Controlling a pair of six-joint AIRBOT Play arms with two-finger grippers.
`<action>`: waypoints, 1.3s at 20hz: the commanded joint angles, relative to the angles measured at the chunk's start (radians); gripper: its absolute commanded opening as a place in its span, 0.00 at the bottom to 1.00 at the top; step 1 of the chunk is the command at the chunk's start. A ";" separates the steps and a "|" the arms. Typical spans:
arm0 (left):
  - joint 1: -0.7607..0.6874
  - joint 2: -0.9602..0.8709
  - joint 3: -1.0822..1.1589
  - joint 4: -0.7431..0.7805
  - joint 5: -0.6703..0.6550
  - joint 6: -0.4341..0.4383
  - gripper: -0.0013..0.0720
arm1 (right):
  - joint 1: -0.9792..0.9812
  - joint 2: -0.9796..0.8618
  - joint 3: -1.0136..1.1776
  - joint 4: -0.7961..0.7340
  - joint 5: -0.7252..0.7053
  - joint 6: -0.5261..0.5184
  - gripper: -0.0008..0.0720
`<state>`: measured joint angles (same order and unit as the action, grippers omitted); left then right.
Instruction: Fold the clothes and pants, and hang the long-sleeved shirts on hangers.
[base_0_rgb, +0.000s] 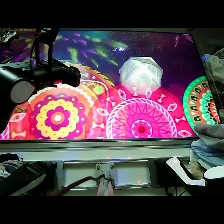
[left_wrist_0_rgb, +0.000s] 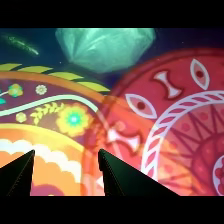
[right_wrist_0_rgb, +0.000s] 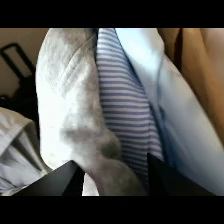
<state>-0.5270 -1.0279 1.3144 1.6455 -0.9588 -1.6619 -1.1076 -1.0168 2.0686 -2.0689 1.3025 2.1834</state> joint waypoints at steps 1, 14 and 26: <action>-0.001 0.000 0.000 0.000 0.000 0.000 0.58 | -0.009 0.012 0.000 0.012 -0.087 -0.002 0.64; -0.001 0.000 0.000 0.000 0.000 0.000 0.58 | 0.194 0.021 -0.006 0.628 -0.893 0.000 0.64; -0.001 0.000 0.000 0.000 0.000 0.000 0.58 | 1.199 -0.291 -0.103 0.788 -0.105 -0.767 0.64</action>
<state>-0.5270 -1.0275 1.3144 1.6455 -0.9588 -1.6619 -0.1249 -1.2354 1.9835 -1.2934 1.0012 1.6821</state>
